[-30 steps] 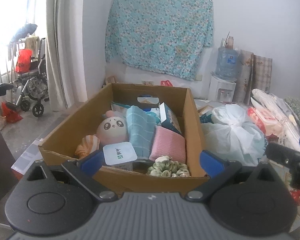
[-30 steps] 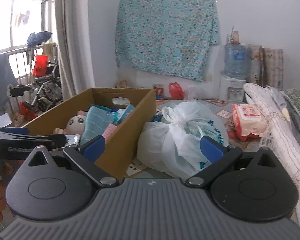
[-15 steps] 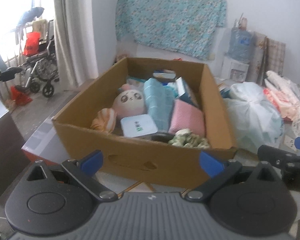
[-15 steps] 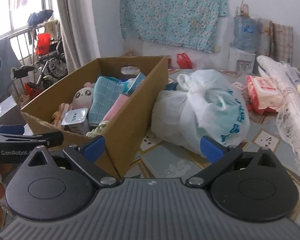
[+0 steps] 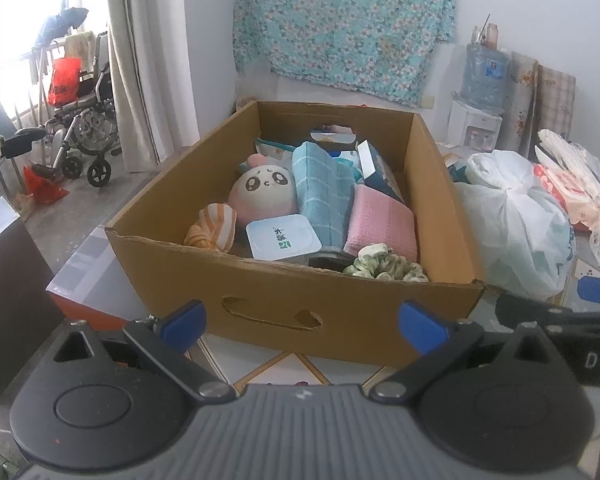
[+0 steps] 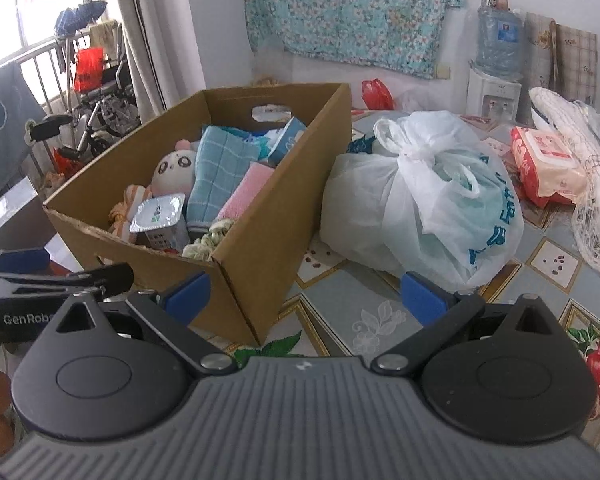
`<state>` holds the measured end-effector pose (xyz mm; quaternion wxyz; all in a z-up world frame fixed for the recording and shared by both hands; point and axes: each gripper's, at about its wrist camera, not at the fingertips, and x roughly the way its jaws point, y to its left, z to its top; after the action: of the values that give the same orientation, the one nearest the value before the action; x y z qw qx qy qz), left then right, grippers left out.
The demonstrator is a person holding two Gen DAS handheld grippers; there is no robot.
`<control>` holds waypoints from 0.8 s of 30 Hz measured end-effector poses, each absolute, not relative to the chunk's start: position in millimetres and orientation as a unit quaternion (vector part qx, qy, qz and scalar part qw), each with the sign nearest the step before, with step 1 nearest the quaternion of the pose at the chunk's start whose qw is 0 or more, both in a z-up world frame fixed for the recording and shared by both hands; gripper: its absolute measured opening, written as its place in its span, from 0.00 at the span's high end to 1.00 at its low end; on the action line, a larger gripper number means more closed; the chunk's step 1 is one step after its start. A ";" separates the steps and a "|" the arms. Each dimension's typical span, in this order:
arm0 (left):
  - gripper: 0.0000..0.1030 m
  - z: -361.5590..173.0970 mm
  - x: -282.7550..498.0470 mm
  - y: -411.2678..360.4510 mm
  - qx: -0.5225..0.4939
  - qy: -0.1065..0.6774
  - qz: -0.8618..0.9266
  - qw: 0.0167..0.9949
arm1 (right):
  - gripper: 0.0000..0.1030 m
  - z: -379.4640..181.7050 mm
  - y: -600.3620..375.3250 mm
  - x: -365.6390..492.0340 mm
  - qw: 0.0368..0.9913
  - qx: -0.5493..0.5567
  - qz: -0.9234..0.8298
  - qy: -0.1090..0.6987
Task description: Organize soft objects
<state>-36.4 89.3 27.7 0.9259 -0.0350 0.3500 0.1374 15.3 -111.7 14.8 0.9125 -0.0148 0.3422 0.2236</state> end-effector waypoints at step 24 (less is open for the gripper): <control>0.00 30.1 -33.9 90.2 -0.030 0.357 0.143 0.923 | 0.01 13.2 -111.4 19.7 0.915 -0.018 0.214 0.341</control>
<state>-33.9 90.2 30.1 0.9226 -0.0296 0.3571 0.1428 19.7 -111.4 13.2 0.9152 -0.0177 0.3408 0.2142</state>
